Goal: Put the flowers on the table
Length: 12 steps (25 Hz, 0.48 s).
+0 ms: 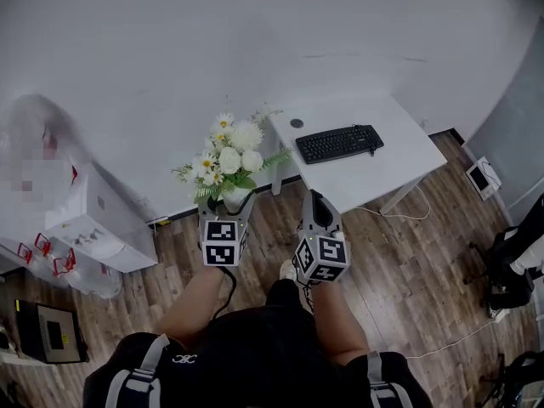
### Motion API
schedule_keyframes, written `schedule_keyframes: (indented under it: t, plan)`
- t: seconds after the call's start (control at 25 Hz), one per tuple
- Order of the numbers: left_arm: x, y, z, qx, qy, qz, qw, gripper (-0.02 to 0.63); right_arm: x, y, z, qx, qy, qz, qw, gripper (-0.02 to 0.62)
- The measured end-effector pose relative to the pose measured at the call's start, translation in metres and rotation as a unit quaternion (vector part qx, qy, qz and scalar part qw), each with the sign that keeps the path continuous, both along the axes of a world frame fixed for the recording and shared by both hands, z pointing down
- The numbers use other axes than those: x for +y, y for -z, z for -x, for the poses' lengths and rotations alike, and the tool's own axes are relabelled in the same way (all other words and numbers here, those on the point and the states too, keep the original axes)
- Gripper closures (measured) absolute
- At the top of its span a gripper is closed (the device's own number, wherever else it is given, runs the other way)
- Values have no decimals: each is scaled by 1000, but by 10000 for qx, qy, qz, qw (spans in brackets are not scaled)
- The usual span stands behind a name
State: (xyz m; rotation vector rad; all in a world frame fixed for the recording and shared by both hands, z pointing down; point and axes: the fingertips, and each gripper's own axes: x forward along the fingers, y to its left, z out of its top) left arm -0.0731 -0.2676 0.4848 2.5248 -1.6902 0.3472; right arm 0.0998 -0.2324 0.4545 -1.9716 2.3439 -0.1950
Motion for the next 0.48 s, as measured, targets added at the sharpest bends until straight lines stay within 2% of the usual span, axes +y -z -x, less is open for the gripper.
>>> schedule_keyframes:
  t: [0.24,0.48]
  plan:
    - [-8,9,-6,4,-103,-161,9998,256,-10,6,0,9,-29,-112,9999,591]
    - [-5,4,-3,-13,-52,-96,9999,256,-11,2,4,-4,73,-26,10000,591]
